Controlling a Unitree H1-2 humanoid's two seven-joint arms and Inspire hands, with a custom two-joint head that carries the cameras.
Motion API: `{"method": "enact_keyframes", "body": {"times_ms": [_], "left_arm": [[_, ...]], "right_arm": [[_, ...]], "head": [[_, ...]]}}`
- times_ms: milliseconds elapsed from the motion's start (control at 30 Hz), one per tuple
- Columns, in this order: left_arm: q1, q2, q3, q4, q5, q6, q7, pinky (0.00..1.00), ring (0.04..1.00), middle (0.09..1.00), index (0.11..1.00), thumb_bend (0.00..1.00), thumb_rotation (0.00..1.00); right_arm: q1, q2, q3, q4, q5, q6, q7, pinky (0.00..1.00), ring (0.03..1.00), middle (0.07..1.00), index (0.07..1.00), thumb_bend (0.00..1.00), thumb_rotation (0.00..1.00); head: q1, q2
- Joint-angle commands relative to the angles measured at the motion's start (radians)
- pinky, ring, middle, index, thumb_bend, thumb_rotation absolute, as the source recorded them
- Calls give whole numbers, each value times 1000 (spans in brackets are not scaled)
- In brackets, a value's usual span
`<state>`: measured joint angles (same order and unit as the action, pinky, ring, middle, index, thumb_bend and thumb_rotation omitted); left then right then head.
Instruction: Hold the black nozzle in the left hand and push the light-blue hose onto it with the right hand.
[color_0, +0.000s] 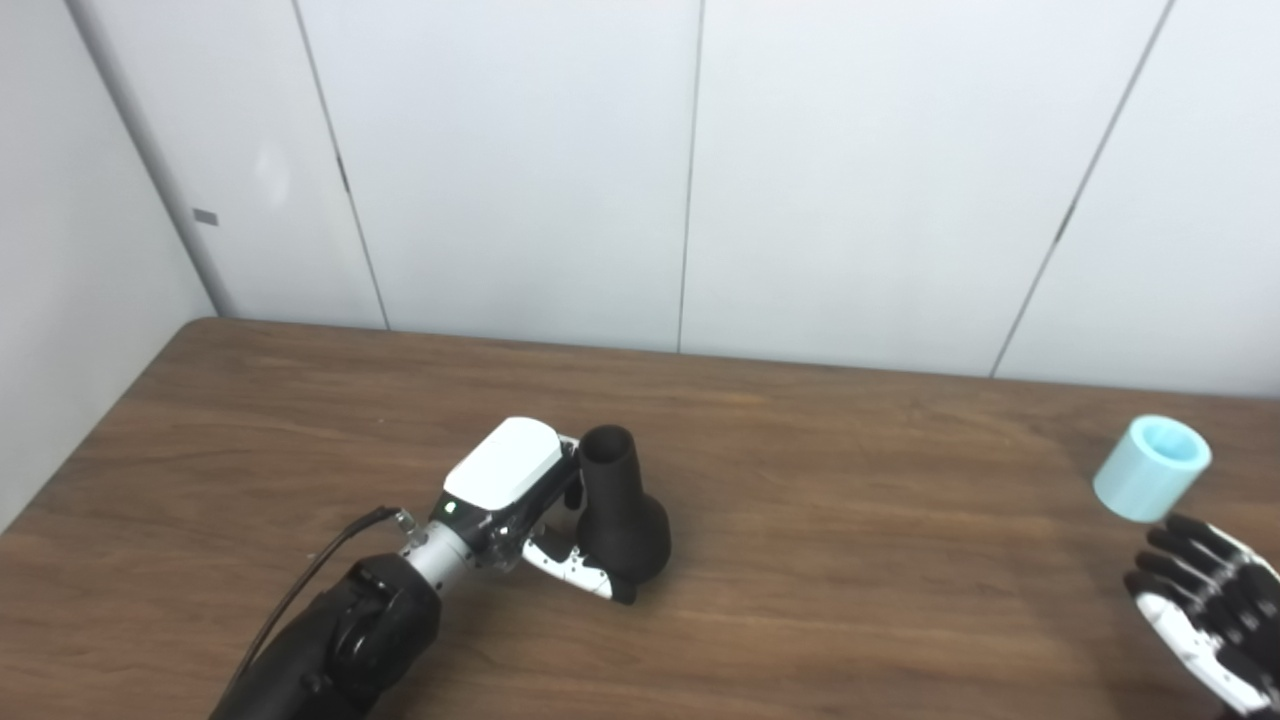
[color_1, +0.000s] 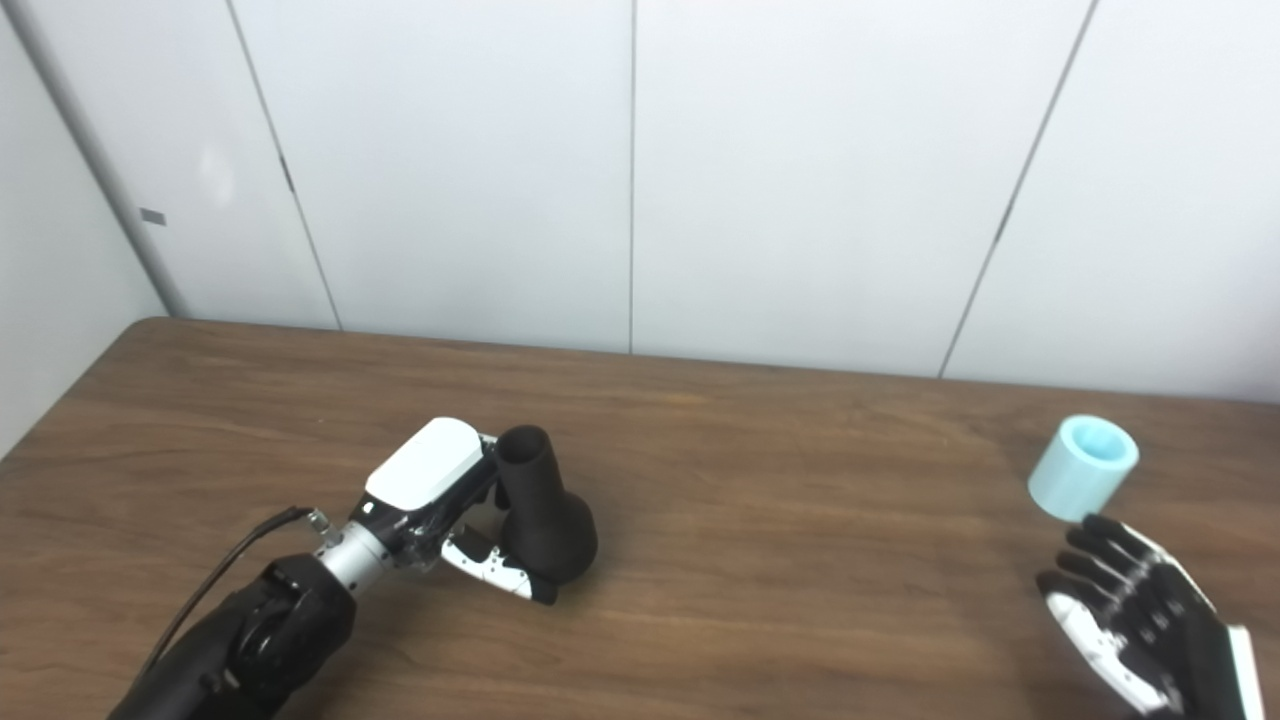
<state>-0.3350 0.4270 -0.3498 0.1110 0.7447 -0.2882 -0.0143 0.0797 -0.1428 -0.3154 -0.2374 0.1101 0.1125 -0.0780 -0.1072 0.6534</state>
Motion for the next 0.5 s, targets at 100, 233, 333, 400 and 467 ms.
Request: {"method": "enact_keyframes", "body": {"times_ms": [100,233,333,400,467], "left_arm": [[-25,-9,-25,-71,22,-30,-39,326,406,463,512,502,0],[-26,-31,-46,-61,32,-59,-37,287,386,438,521,500,0],[-33,-44,-70,-41,93,-94,-6,285,388,437,520,500,0],[-38,-50,-88,-22,130,-122,18,305,395,445,513,502,0],[-40,-58,-101,-3,162,-138,40,314,397,452,518,501,0]], "right_arm": [[-21,-19,-38,-87,-36,-16,-48,584,644,666,658,337,33],[-20,-13,-57,-126,-55,16,-76,537,618,640,631,333,70],[-17,-4,-73,-163,-63,51,-100,519,602,626,618,323,68],[-17,2,-84,-189,-70,78,-120,515,590,614,608,320,54],[-19,3,-90,-203,-86,84,-133,504,578,606,600,311,27]], "head": [[-35,15],[-55,21],[-60,30],[-62,33],[-65,32]]}}
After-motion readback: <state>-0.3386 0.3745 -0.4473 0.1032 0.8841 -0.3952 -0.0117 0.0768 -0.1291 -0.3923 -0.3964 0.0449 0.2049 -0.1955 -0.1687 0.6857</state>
